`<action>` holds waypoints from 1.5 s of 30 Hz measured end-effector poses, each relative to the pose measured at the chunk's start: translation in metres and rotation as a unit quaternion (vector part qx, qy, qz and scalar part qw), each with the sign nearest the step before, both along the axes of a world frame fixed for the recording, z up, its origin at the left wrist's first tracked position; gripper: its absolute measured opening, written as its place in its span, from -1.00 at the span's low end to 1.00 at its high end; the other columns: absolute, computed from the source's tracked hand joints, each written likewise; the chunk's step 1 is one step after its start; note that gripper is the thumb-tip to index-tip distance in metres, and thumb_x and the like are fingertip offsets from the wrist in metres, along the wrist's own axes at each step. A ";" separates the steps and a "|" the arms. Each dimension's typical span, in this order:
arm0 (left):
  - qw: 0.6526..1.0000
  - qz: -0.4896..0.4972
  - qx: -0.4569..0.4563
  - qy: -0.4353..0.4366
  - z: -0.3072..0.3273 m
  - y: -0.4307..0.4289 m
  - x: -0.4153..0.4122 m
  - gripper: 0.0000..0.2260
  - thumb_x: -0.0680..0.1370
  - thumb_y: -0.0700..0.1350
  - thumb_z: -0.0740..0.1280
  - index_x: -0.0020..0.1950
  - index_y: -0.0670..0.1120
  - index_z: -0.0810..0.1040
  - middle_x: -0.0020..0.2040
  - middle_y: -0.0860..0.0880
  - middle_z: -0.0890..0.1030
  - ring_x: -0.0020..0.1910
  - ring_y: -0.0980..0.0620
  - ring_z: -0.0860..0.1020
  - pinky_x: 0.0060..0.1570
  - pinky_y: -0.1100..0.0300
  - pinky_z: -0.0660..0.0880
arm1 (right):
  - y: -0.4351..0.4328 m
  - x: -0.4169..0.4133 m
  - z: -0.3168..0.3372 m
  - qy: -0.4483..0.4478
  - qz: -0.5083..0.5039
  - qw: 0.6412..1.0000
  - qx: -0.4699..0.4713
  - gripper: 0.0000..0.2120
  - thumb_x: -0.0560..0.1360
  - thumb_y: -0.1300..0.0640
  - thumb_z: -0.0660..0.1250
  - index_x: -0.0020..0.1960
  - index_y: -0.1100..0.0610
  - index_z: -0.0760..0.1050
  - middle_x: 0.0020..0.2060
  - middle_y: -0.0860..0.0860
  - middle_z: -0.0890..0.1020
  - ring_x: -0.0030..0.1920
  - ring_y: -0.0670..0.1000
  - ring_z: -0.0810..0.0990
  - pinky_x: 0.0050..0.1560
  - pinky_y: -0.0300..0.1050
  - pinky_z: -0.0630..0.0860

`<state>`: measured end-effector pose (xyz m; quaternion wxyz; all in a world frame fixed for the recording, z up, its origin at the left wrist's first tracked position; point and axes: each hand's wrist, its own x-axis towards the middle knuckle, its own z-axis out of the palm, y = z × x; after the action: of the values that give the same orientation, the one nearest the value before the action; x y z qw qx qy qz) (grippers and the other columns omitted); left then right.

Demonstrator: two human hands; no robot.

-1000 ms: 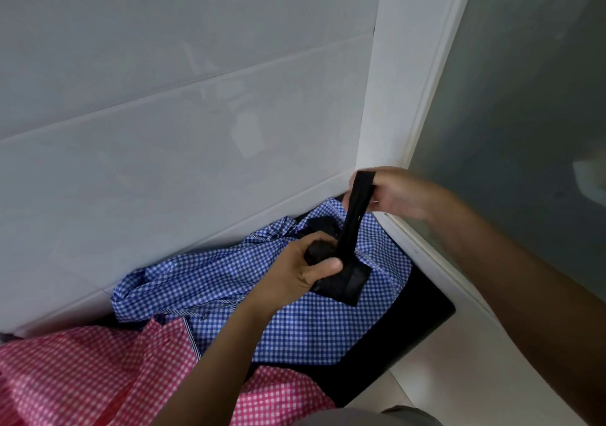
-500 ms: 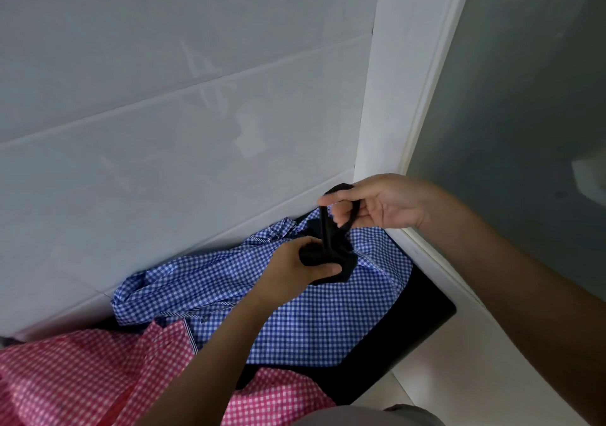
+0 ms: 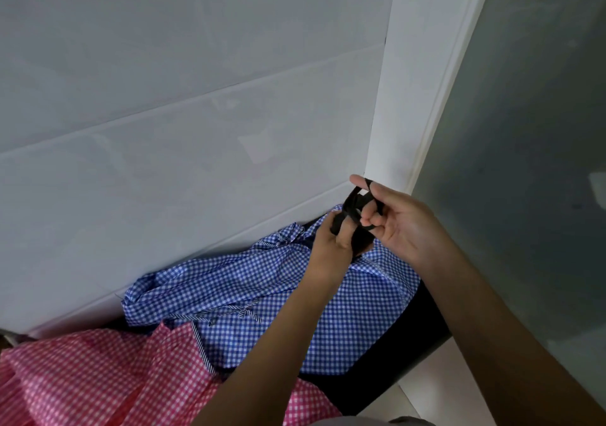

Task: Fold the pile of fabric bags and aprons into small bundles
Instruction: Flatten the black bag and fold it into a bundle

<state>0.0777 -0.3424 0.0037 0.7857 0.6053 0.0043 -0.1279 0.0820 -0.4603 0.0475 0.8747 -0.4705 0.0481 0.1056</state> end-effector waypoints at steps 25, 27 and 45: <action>0.957 -0.027 0.250 -0.143 0.007 0.004 -0.001 -0.71 0.43 -0.30 0.41 0.08 -0.05 0.48 -0.19 0.03 0.59 -0.27 0.17 0.57 -0.20 0.22 0.57 | -0.039 -0.009 -0.009 0.014 0.011 0.965 -0.260 -0.87 0.51 0.16 0.35 -0.02 0.19 0.61 -0.48 0.01 0.53 -0.43 -0.04 0.50 -0.16 -0.15 0.58; 0.957 -0.029 0.244 -0.153 0.012 0.007 -0.001 -0.75 0.43 -0.36 0.38 0.01 -0.07 0.51 -0.24 0.06 0.57 -0.36 0.28 0.54 -0.34 0.40 0.48 | -0.041 -0.007 -0.012 0.006 -0.035 0.961 -0.275 -0.91 0.47 0.17 0.40 -0.11 0.20 0.60 -0.49 -0.01 0.52 -0.45 -0.06 0.49 -0.22 -0.21 0.54; 0.984 -0.074 0.067 -0.149 0.040 0.045 0.012 -0.48 0.25 -0.37 0.37 0.12 0.08 0.63 -0.12 -0.11 0.59 -0.11 -0.04 0.58 0.01 0.10 0.54 | -0.021 0.021 0.013 0.128 0.120 0.971 -0.163 -0.87 0.51 0.27 0.28 -0.16 0.23 0.58 -0.43 0.02 0.54 -0.46 -0.11 0.50 -0.40 -0.31 0.50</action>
<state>0.0895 -0.2970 0.0436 0.7236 0.6674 -0.1489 -0.0936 0.1032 -0.4815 0.0605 0.7535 -0.5920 0.1198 0.2595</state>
